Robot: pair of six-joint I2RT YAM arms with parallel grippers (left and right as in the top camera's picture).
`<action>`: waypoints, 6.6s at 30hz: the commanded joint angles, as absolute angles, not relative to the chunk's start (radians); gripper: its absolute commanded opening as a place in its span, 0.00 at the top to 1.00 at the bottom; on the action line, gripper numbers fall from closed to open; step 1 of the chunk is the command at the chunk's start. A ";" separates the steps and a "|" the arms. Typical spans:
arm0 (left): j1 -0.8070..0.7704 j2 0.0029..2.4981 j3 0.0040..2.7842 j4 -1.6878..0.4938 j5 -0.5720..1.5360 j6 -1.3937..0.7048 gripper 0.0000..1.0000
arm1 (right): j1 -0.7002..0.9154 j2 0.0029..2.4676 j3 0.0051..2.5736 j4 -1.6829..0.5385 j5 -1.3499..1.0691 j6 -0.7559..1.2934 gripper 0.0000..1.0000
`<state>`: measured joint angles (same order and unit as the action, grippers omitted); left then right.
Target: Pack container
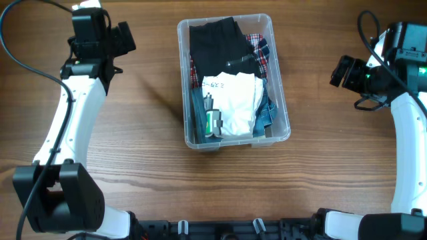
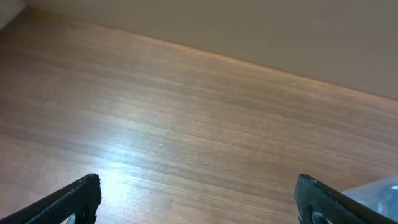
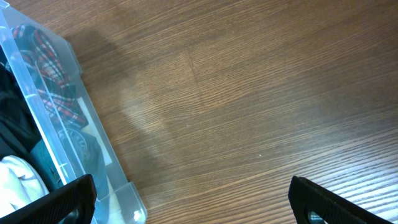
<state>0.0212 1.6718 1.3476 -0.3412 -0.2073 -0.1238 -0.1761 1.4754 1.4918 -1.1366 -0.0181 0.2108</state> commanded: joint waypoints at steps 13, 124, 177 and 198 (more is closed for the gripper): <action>0.030 1.676 1.343 -0.357 -0.215 -0.112 0.00 | -0.178 1.480 1.490 -1.133 -0.019 0.201 0.00; 0.030 1.676 1.343 -0.358 -0.213 -0.112 0.00 | 0.084 0.004 0.005 0.003 -0.078 0.134 0.00; -0.061 0.062 0.448 -0.920 -0.363 -0.004 0.00 | 0.084 0.004 0.005 0.003 -0.078 0.134 0.00; -0.061 0.002 0.094 -0.100 0.116 -0.004 0.00 | 0.084 0.004 0.005 0.003 -0.078 0.134 0.00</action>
<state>-0.0574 0.0135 0.1276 -0.1078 0.0689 -0.0151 0.0826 0.0135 0.0063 -0.0002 -0.0635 0.1154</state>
